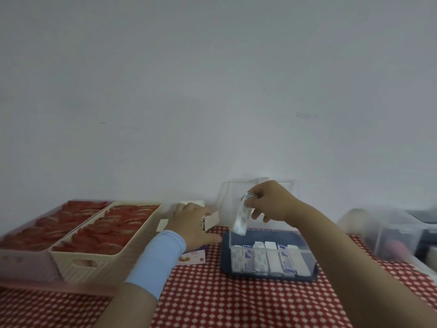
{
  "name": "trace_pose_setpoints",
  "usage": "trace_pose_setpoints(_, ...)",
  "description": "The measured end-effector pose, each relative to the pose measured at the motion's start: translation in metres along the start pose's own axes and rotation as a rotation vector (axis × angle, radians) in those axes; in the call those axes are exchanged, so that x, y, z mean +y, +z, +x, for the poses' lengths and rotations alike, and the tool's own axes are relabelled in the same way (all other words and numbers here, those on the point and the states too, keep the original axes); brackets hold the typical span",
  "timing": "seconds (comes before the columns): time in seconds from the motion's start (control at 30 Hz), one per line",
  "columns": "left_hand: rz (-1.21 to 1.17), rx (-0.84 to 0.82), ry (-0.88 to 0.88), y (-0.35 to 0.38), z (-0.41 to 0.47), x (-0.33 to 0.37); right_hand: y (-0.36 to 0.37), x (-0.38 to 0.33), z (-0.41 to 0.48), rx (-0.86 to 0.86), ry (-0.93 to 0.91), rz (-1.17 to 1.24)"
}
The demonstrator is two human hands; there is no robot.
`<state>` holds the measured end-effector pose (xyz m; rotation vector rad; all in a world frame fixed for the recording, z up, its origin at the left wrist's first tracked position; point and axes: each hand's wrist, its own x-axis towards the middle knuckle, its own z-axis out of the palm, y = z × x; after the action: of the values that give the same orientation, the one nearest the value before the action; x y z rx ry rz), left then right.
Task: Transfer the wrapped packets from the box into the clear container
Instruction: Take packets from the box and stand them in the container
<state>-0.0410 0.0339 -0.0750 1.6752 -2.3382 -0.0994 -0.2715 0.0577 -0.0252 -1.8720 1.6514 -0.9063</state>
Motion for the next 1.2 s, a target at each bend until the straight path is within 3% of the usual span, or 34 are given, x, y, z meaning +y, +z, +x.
trace_pose_setpoints(0.13,0.147,-0.117,-0.013,0.025,0.009,-0.011,0.004,0.014,0.007,0.038,0.009,-0.119)
trace_pose_setpoints(0.37,0.169,0.022,-0.142,0.033,0.019,-0.009,0.029,0.027,0.016,-0.033,0.054,-0.257)
trace_pose_setpoints(0.43,0.098,0.109,-0.097,0.027,0.016,0.003,0.038,0.029,0.019,-0.087,0.070,-0.292)
trace_pose_setpoints(0.53,-0.282,0.201,-0.038,0.015,0.010,0.019,0.052,0.030,0.026,-0.178,0.114,-0.336)
trace_pose_setpoints(0.6,-0.400,0.102,-0.094,0.013,0.008,0.028,0.061,0.029,0.030,-0.244,0.150,-0.387)
trace_pose_setpoints(0.73,-0.198,-0.134,-0.140,0.031,0.011,0.034,0.072,0.024,0.035,-0.312,0.201,-0.475)
trace_pose_setpoints(0.87,-0.199,-0.271,-0.135,0.042,0.015,0.031,0.084,0.031,0.038,-0.360,0.167,-0.611)
trace_pose_setpoints(1.2,-0.367,-0.286,-0.169,0.037,0.015,0.032,0.100,0.027,0.052,-0.374,0.157,-0.884)
